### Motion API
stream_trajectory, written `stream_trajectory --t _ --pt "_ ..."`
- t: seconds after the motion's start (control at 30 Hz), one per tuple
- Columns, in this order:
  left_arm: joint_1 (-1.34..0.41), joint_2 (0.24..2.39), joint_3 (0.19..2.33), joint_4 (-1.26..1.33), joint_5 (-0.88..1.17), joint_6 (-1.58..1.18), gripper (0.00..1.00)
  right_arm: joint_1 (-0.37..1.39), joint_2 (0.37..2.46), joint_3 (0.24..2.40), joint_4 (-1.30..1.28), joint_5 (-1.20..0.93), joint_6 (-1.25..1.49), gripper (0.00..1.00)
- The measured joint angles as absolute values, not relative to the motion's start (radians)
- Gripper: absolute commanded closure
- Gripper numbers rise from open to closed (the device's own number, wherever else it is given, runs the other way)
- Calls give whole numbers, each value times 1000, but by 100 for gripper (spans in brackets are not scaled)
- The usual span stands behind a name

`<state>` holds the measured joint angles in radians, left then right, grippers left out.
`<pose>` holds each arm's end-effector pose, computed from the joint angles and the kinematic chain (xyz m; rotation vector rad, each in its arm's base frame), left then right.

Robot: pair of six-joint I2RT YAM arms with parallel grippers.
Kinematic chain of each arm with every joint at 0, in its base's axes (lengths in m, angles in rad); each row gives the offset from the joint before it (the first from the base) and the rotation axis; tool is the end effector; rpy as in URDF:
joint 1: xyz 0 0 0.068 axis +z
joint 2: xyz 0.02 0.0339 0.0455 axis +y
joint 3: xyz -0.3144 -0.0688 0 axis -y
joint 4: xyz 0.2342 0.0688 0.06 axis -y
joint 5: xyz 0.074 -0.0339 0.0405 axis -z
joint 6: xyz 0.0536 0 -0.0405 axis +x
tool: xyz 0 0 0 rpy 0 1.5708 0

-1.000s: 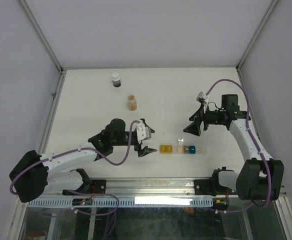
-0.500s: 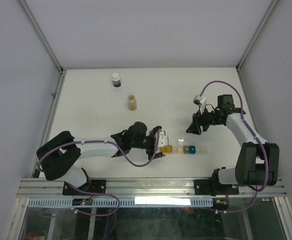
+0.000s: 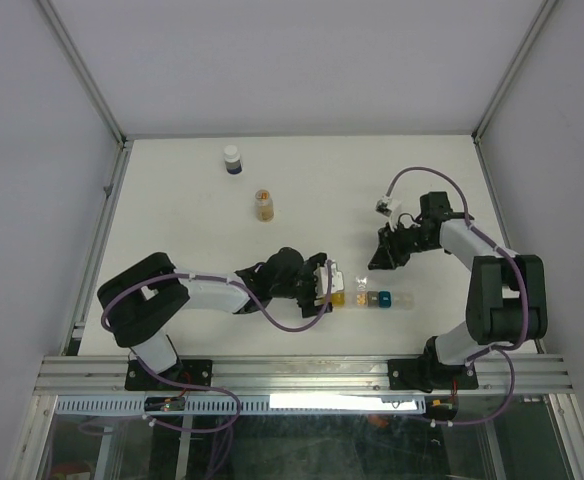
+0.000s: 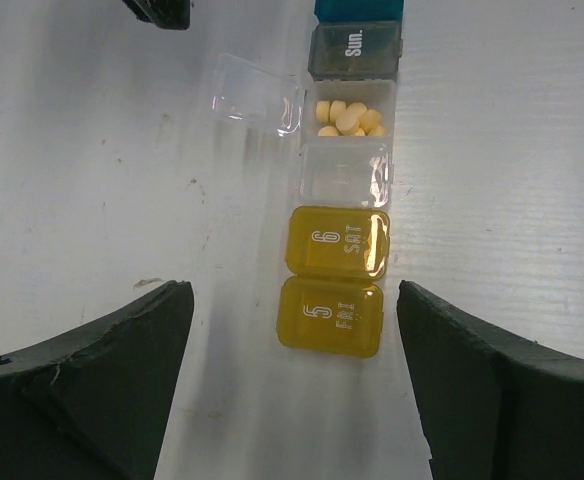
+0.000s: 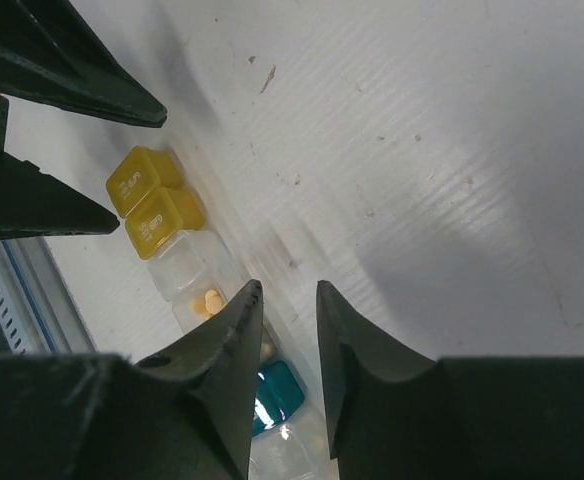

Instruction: Sort the pills into containers

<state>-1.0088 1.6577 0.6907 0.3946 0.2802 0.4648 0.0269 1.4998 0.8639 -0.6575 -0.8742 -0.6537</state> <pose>0.1661 -0.2915 0.2000 1.5856 1.4988 -0.6142 0.2502 0.0479 0.2320 -0.9664 2.2516 0.9816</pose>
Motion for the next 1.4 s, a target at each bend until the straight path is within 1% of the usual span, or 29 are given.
stream_trajectory --t 0.2,0.47,0.57,0.67,0.87,1.1,1.27,1.4 --pt "-1021 1674 694 402 281 458 26 53 1565 867 -640 -860 -618 75" --pt "-1028 1720 710 409 298 452 31 60 1619 881 -641 -849 -604 83" --pt "-1028 1733 718 410 306 452 40 62 1625 882 -642 -849 -604 86" --pt "-1028 1759 738 408 318 453 43 62 1628 882 -648 -850 -607 90" --pt "-1028 1776 751 399 324 440 55 66 1663 903 -707 -872 -656 97" --pt "-1028 1780 763 384 327 426 67 70 1668 922 -824 -939 -784 98" --pt "-1028 1780 767 378 327 418 68 88 1621 922 -896 -960 -870 98" --pt "-1028 1780 767 377 327 412 68 135 1590 918 -918 -947 -908 99"
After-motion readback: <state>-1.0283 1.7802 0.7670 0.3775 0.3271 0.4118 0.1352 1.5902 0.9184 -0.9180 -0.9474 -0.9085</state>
